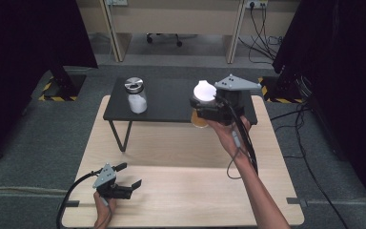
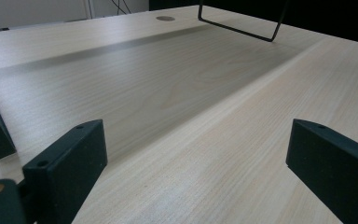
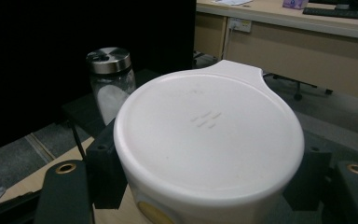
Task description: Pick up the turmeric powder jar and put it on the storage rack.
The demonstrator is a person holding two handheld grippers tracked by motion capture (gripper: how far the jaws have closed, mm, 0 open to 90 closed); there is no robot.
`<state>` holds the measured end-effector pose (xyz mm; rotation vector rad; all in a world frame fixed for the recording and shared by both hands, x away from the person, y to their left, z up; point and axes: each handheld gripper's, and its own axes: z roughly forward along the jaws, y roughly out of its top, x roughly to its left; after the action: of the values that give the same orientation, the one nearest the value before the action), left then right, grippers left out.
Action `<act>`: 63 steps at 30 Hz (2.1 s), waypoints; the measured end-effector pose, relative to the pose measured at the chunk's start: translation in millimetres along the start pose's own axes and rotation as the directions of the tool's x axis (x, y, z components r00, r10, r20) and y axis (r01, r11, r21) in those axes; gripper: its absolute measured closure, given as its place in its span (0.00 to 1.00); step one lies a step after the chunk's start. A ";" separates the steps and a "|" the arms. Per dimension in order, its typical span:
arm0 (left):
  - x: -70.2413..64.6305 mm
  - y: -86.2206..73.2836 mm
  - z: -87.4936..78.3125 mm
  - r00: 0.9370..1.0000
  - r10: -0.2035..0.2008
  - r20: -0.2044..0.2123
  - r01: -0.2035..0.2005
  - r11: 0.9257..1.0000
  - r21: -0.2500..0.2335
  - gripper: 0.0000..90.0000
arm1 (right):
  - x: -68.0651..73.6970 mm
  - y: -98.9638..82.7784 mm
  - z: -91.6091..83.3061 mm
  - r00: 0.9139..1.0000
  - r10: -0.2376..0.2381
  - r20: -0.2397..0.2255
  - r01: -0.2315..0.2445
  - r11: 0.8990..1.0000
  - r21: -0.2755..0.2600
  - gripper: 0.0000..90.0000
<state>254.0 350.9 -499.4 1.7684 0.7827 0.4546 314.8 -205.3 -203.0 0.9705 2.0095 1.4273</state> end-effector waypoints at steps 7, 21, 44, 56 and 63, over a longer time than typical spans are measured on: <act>0.4 0.3 -0.1 1.000 0.004 0.000 -0.004 1.000 0.002 0.05 | -7.6 14.8 30.5 0.998 0.048 0.027 -0.048 0.999 0.006 0.34; 0.4 -0.4 0.2 1.000 0.003 0.001 -0.003 1.000 -0.003 0.05 | -16.6 28.3 80.1 0.991 0.102 0.092 -0.108 0.992 0.068 0.34; 0.3 -0.8 0.0 1.000 0.004 0.003 -0.004 1.000 -0.005 0.05 | -8.8 34.0 100.0 0.993 0.054 0.109 -0.068 0.989 0.131 0.23; 0.4 -0.9 0.0 1.000 0.004 0.004 -0.004 1.000 -0.005 0.05 | -18.7 30.6 94.1 0.998 0.050 0.043 -0.054 0.992 0.115 0.04; 0.5 -0.9 -0.1 1.000 0.004 0.004 -0.004 1.000 -0.005 0.05 | -12.2 29.4 85.9 0.998 0.024 0.052 -0.029 0.994 0.102 0.03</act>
<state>254.0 351.5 -500.3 1.7661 0.7743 0.4551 393.1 -157.7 -204.3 1.0704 2.0574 1.3102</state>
